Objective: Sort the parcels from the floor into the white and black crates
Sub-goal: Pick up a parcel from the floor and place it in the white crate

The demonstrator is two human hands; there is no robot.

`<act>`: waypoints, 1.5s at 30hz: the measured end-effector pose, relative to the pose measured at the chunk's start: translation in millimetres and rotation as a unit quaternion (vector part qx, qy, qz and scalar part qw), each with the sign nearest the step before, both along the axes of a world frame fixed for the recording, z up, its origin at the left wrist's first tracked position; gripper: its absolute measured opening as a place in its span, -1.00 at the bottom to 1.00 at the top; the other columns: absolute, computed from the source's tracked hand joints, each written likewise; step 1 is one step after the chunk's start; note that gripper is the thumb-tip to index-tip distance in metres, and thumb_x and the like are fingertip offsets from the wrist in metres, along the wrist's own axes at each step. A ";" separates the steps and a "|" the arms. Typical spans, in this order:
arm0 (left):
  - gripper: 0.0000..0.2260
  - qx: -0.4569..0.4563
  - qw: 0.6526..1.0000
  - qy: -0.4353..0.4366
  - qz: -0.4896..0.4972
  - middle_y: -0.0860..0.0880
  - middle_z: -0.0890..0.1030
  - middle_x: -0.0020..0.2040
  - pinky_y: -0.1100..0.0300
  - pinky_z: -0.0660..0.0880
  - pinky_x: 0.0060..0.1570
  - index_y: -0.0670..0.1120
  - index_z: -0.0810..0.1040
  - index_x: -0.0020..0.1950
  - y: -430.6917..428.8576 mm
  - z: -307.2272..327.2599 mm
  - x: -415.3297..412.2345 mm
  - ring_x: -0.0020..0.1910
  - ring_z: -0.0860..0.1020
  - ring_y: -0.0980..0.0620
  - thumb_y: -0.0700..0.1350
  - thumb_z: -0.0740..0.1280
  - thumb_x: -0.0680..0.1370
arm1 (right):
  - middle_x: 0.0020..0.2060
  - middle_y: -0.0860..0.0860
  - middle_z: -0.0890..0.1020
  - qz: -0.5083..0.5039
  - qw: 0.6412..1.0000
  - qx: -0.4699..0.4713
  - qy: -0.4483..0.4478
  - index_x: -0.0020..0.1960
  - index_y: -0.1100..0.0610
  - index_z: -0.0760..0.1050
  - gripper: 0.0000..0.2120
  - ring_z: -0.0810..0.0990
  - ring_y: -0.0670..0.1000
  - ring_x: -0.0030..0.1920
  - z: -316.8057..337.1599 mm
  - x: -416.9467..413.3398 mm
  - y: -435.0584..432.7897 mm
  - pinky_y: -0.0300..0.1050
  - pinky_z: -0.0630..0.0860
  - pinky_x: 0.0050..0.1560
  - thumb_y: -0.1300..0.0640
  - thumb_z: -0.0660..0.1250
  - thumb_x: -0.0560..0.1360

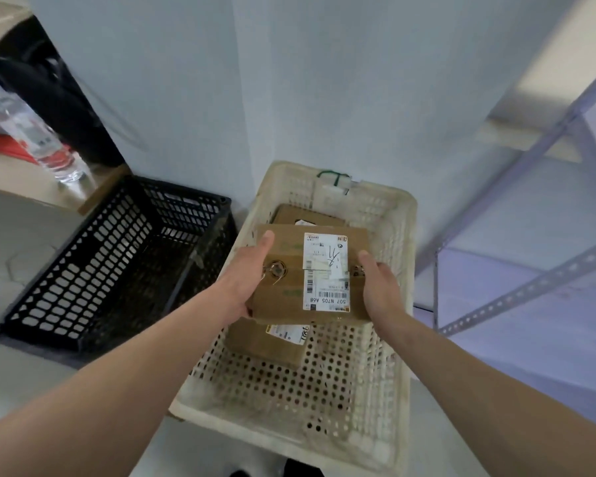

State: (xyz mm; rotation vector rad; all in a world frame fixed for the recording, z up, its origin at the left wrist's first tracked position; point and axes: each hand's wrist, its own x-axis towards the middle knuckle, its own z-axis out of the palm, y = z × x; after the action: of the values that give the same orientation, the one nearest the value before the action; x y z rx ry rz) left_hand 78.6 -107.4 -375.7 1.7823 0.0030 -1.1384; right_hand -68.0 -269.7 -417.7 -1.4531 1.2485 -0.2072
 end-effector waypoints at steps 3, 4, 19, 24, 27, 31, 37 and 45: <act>-0.50 0.012 1.000 -0.007 -0.012 -0.04 0.71 0.09 -0.02 0.61 -0.12 0.11 0.59 0.20 -8.5 -14.4 5.2 0.04 0.66 -0.09 0.39 0.06 0.60 | 0.18 0.06 0.62 0.020 1.000 0.010 0.015 0.28 0.08 0.47 -0.37 0.58 0.14 0.17 -7.9 4.1 -5.5 0.09 0.44 0.22 -0.41 0.14 0.53; -0.49 0.019 1.000 -0.010 -0.008 -0.05 0.70 0.11 -0.03 0.60 -0.08 0.10 0.59 0.21 -7.5 -18.9 5.7 0.05 0.65 -0.09 0.41 0.08 0.59 | 0.18 0.05 0.62 0.026 0.999 0.016 0.027 0.30 0.07 0.49 -0.29 0.58 0.14 0.17 -12.7 4.8 -4.6 0.11 0.45 0.24 -0.47 0.12 0.47; -0.20 0.193 0.978 -0.003 -0.076 -0.11 0.30 0.57 -0.15 0.27 0.44 -0.09 0.20 0.61 19.3 -102.9 -4.7 0.52 0.30 -0.20 0.40 0.19 0.54 | 0.24 0.06 0.52 0.046 0.987 0.107 0.115 0.39 0.13 0.36 -0.42 0.50 0.12 0.24 -100.1 -32.0 52.5 0.13 0.44 0.32 -0.31 0.19 0.61; -0.03 0.148 0.985 0.049 -0.077 -0.13 0.36 0.51 -0.32 0.44 0.28 -0.08 0.16 0.59 0.7 -109.9 -5.2 0.40 0.42 -0.27 0.48 0.32 0.39 | 0.12 -0.02 0.59 0.031 0.990 0.065 0.120 0.27 0.05 0.37 -0.54 0.56 0.06 0.13 -103.1 -25.9 32.5 0.07 0.48 0.23 -0.29 0.22 0.60; -0.26 0.130 0.988 0.063 -0.052 -0.11 0.39 0.46 -0.32 0.51 0.16 -0.07 0.16 0.55 -16.5 -116.6 -8.5 0.31 0.48 -0.27 0.28 0.35 0.54 | 0.10 -0.04 0.60 0.042 0.987 0.015 0.152 0.31 0.01 0.38 -0.50 0.58 0.10 0.13 -101.4 -19.3 4.2 0.08 0.49 0.20 -0.34 0.19 0.59; -0.36 0.114 0.990 0.075 -0.027 -0.03 0.41 0.26 -0.08 0.63 -0.22 -0.05 0.18 0.50 -32.5 -120.9 -13.8 0.18 0.52 -0.18 0.13 0.41 0.55 | -0.01 -0.10 0.64 0.092 0.976 -0.065 0.184 0.18 -0.06 0.42 -0.55 0.61 0.02 0.00 -99.4 -11.5 -31.9 0.07 0.55 0.13 -0.39 0.16 0.55; -0.58 0.108 0.986 0.123 0.042 -0.16 0.53 0.10 -0.05 0.64 -0.34 -0.07 0.26 0.31 -35.3 -126.4 -33.5 -0.05 0.66 -0.26 -0.08 0.41 0.57 | -0.16 -0.11 0.58 0.186 0.946 -0.147 0.223 0.02 -0.04 0.43 -0.66 0.58 -0.02 -0.10 -87.7 1.0 -59.6 -0.05 0.48 -0.17 -0.32 0.20 0.58; -0.68 0.113 0.980 0.142 0.084 -0.27 0.60 0.05 -0.04 0.64 -0.31 -0.12 0.34 0.31 -29.9 -134.3 -55.7 -0.12 0.69 -0.30 -0.19 0.35 0.61 | -0.06 -0.07 0.65 0.235 0.928 -0.166 0.236 0.18 -0.06 0.51 -0.62 0.60 -0.03 -0.09 -86.2 12.2 -70.1 -0.05 0.60 -0.06 -0.31 0.21 0.57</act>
State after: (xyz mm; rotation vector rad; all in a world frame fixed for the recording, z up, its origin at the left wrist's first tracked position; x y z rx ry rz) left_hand 22.9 -137.3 -510.0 1.7601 0.4621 -1.2995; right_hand -55.8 -339.9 -503.9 -2.1410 1.2294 0.2900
